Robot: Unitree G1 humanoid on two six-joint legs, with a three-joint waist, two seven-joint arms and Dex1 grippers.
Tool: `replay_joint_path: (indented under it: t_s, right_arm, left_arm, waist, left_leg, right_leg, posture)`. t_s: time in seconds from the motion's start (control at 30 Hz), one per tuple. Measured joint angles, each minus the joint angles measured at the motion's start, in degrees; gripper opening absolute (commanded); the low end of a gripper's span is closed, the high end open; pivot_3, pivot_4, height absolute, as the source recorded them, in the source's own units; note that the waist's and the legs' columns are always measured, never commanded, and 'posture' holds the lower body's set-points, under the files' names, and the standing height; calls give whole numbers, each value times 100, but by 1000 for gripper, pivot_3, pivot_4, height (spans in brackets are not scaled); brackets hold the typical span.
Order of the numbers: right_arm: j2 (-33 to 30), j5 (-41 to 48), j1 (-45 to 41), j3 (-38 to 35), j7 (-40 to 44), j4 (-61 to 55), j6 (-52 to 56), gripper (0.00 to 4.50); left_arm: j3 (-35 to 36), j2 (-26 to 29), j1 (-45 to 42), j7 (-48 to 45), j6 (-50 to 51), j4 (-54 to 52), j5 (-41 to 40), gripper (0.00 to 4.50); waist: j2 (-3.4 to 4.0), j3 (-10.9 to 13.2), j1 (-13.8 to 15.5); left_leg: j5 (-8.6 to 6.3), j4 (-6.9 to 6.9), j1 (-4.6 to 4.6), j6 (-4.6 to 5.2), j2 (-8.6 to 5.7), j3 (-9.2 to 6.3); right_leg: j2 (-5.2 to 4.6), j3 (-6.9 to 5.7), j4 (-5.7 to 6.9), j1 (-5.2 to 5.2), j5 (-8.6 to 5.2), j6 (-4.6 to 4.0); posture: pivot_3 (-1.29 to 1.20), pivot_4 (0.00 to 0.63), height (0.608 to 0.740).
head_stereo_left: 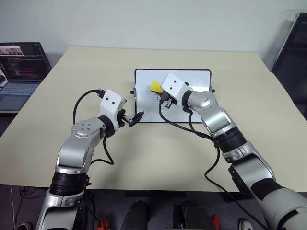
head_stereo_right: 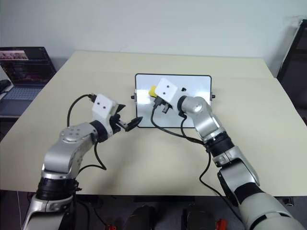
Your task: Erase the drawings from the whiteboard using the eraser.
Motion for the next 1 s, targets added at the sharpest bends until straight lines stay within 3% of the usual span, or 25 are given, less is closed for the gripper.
replay_joint_path:
  t_s: [0.43, 0.8, 1.0]
  right_arm:
    - [436, -411, -753, 68, -126, 1776, -681, 997]
    - [197, -639, -735, 251, 368, 1797, -913, 997]
    - [169, -795, -735, 306, 194, 1869, -1154, 997]
  left_arm:
    - [-366, 18, -222, -226, 100, 325, 24, 4500]
    - [-322, 60, -236, -117, 207, 291, 22, 4500]
    - [-320, 68, -249, -103, 208, 291, 21, 4500]
  waist:
    - [3, 2, -71]
    - [3, 1, -90]
    - [3, 2, -90]
  left_leg:
    - [0, -2, -1, 0, 1, 0]
    - [0, 4, 2, 0, 0, -4]
    - [1, 4, 2, 0, 0, -3]
  right_leg:
    - [0, 1, 4, -4, 0, 0]
    - [-1, 0, 11, -1, 0, 0]
    - [-1, 1, 11, -1, 0, 0]
  posture:
    - [0, 150, 740]
    - [0, 150, 740]
    - [0, 150, 740]
